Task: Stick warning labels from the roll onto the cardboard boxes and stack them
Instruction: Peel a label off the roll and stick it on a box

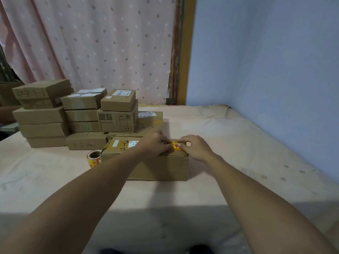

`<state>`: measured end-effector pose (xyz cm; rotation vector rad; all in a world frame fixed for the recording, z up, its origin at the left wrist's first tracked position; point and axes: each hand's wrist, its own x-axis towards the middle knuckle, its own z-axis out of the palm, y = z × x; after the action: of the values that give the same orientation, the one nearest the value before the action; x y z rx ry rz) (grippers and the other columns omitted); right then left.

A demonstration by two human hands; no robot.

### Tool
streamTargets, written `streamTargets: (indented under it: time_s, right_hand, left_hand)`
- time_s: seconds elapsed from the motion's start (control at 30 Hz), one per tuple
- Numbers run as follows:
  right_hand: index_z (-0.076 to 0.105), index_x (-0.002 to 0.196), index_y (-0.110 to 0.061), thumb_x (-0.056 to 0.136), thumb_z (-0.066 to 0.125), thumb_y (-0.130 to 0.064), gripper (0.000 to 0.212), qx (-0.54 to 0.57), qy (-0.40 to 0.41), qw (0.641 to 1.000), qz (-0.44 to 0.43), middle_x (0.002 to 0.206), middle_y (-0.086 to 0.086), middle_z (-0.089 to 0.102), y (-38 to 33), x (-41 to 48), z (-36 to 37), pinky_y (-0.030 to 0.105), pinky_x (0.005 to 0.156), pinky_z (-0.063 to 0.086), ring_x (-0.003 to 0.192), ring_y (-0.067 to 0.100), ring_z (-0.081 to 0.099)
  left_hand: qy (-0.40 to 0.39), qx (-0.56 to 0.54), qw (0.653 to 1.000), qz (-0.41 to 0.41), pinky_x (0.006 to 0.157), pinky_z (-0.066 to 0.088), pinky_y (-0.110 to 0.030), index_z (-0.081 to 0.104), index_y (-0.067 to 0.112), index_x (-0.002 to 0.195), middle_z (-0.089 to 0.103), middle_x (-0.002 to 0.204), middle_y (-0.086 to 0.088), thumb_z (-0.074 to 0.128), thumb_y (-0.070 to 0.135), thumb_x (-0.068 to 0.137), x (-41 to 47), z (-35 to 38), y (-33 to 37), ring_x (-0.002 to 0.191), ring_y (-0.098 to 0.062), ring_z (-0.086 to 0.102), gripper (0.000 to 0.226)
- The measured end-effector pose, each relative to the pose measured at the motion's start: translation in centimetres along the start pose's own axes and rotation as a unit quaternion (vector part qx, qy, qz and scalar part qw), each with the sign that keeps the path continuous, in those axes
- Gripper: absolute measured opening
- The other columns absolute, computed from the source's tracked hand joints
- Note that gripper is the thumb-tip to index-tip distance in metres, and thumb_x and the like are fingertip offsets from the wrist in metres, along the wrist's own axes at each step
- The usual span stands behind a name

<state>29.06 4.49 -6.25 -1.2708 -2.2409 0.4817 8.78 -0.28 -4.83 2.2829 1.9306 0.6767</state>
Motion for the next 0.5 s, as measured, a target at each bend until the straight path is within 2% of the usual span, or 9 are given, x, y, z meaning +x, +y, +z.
streamTargets:
  time_s: [0.1, 0.23, 0.33, 0.5]
  right_hand:
    - [0.072, 0.129, -0.030, 0.099, 0.066, -0.038, 0.032, 0.010, -0.007, 1.000, -0.001, 0.145, 0.000, 0.061, 0.7, -0.6, -0.5, 0.033, 0.107, 0.039, 0.134, 0.021, 0.052]
    - [0.068, 0.132, -0.040, 0.100, 0.062, -0.041, 0.033, 0.012, -0.017, 1.000, 0.011, 0.151, -0.002, 0.055, 0.6, -1.2, -0.7, 0.038, 0.112, 0.038, 0.139, 0.022, 0.048]
    - [0.067, 0.134, -0.035, 0.100, 0.062, -0.040, 0.035, 0.009, -0.016, 1.000, 0.021, 0.151, -0.002, 0.055, 0.4, -1.4, -0.6, 0.036, 0.110, 0.038, 0.139, 0.022, 0.048]
    - [0.057, 0.140, -0.021, 0.098, 0.062, -0.047, 0.049, 0.122, 0.027, 0.986, 0.114, 0.141, 0.001, 0.061, 0.4, -1.5, -0.7, 0.032, 0.100, 0.044, 0.128, 0.021, 0.057]
  left_hand:
    - [0.017, 0.008, 1.000, 0.004, 0.073, 0.036, -0.029, 0.075, 0.024, 0.118, 0.051, 0.102, 0.006, 0.065, 0.048, 0.094, -0.2, 0.1, 0.5, 0.096, -0.013, 0.050, 0.035]
    - [0.021, 0.005, 1.000, -0.003, 0.071, 0.035, -0.027, 0.073, 0.025, 0.120, 0.051, 0.102, 0.006, 0.066, 0.048, 0.094, -0.5, 0.0, 0.9, 0.095, -0.013, 0.048, 0.036]
    - [0.015, 0.009, 1.000, -0.004, 0.073, 0.036, -0.029, 0.073, 0.024, 0.122, 0.053, 0.104, 0.005, 0.065, 0.048, 0.094, -0.6, -0.2, 1.0, 0.097, -0.015, 0.050, 0.037]
    - [0.058, 0.015, 0.998, -0.021, 0.078, 0.041, -0.030, 0.073, 0.020, 0.113, 0.058, 0.109, 0.002, 0.064, 0.039, 0.096, -1.8, -1.1, 0.0, 0.104, -0.017, 0.053, 0.027]
